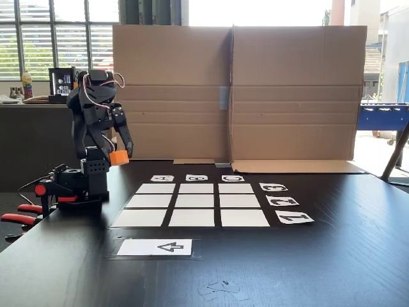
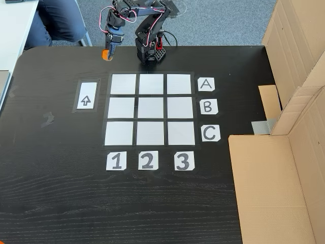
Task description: Pick up the round, orange token and place it in the grid on square A1.
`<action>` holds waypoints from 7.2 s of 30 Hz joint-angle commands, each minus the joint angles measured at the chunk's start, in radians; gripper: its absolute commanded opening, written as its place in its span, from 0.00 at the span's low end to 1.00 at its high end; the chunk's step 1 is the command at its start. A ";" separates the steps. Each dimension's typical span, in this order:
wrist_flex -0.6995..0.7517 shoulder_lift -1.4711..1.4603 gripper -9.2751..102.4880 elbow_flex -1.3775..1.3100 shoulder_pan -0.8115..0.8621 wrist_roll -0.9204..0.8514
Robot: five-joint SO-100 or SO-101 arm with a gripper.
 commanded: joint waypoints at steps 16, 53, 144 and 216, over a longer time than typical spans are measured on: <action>-0.043 -0.067 0.18 0.256 -0.060 -0.092; -0.407 -0.494 0.18 0.276 -0.250 -0.098; -0.255 0.724 0.28 0.388 0.611 -0.127; -0.261 0.954 0.08 0.845 0.758 -0.120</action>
